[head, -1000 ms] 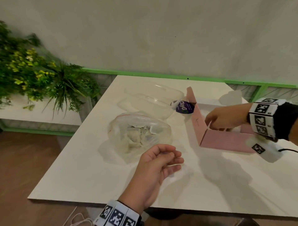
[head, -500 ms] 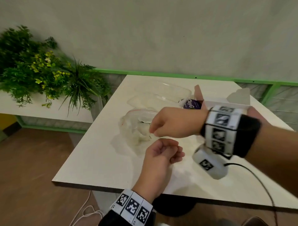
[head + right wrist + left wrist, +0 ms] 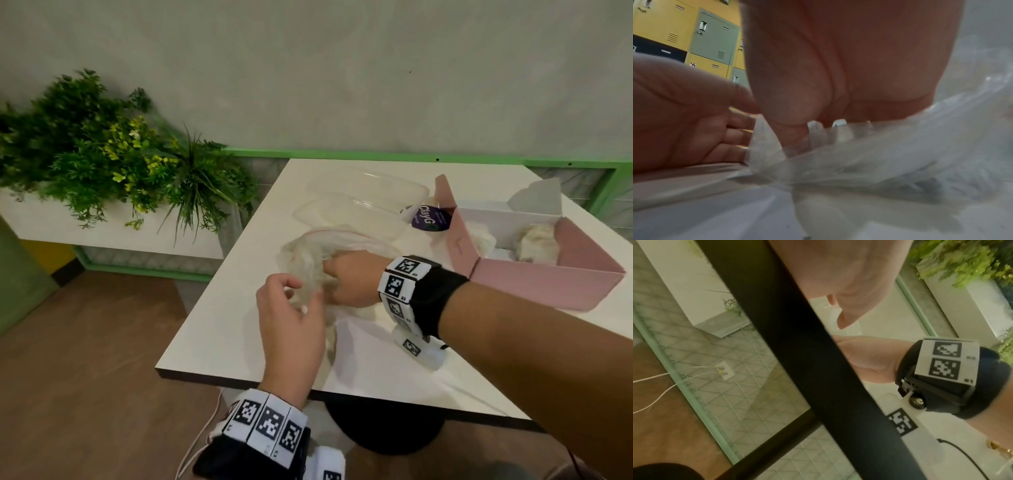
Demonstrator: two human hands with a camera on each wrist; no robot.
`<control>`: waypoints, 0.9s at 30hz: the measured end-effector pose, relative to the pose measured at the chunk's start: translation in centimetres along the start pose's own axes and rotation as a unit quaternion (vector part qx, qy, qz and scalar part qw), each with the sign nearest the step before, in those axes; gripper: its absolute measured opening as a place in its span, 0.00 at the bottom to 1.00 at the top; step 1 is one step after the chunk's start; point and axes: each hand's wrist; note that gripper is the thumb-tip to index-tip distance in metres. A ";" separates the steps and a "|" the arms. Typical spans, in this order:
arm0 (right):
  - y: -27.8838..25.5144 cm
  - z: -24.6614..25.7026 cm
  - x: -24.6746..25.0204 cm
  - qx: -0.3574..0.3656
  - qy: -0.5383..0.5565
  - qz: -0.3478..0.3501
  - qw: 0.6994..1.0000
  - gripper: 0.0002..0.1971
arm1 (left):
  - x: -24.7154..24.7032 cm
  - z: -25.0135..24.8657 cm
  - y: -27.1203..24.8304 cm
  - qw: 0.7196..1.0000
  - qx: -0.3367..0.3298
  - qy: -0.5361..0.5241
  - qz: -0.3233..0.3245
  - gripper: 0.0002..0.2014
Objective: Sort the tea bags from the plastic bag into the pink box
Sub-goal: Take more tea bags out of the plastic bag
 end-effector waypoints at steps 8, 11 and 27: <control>-1.7 -1.7 0.1 0.134 0.031 -0.101 0.985 0.01 | -0.2 0.2 -0.4 0.999 -0.032 0.032 -0.027 0.12; -2.1 -1.9 0.4 0.201 0.027 -0.153 0.967 0.07 | -0.3 0.0 -0.8 0.998 -0.051 0.010 -0.037 0.11; -2.9 -0.4 1.1 0.116 0.127 -0.087 0.981 0.09 | -0.7 0.5 -0.8 0.997 -0.076 0.012 -0.027 0.16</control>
Point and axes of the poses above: each hand's wrist, its own y-axis towards the middle knuckle, its own x-axis out of the back of the hand, z = x × y, and after that the axes turned 15 degrees about y, right-handed
